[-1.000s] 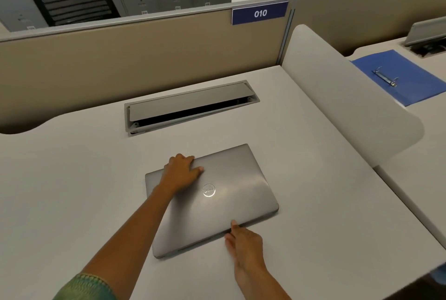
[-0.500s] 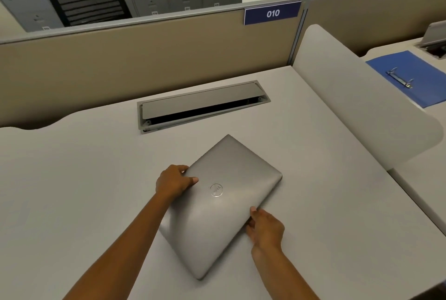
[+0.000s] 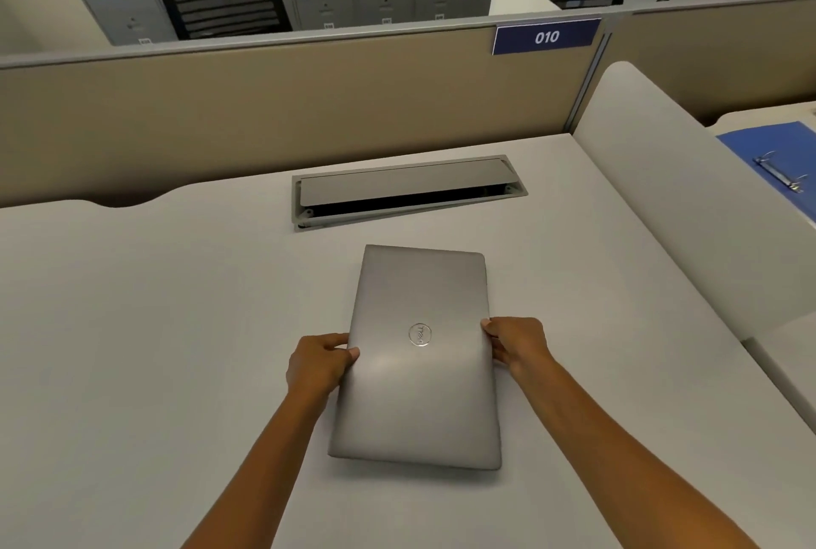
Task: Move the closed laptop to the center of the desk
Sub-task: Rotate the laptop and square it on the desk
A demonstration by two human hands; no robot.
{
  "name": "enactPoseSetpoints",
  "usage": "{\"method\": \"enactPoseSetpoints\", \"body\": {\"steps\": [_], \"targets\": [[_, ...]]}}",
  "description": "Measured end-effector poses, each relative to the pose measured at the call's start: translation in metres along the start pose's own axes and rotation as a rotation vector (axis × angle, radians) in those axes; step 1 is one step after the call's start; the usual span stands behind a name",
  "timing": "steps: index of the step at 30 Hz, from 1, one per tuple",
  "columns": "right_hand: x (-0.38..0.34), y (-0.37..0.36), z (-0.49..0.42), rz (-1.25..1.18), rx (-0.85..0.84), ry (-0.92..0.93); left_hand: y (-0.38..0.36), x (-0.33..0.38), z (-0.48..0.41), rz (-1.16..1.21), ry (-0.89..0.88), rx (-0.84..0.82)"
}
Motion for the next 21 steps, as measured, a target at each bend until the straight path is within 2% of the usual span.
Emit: {"method": "enactPoseSetpoints", "body": {"steps": [12,21], "targets": [[-0.010,-0.004,-0.018,0.196,-0.013,0.063,-0.011,-0.026,0.016,0.066,0.090,0.033],[-0.015,0.002,-0.016,0.232,-0.050,0.055,-0.009,-0.019,0.013,-0.173,0.033,-0.014]]}}
Point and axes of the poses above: each hand's wrist, its own z-axis away from the middle knuckle, its own y-axis out of the back of the hand, x = y × z, the point moved 3 cm from there along -z, towards the middle knuckle, and after that the axes turned 8 degrees about z, right-handed, at the moved point
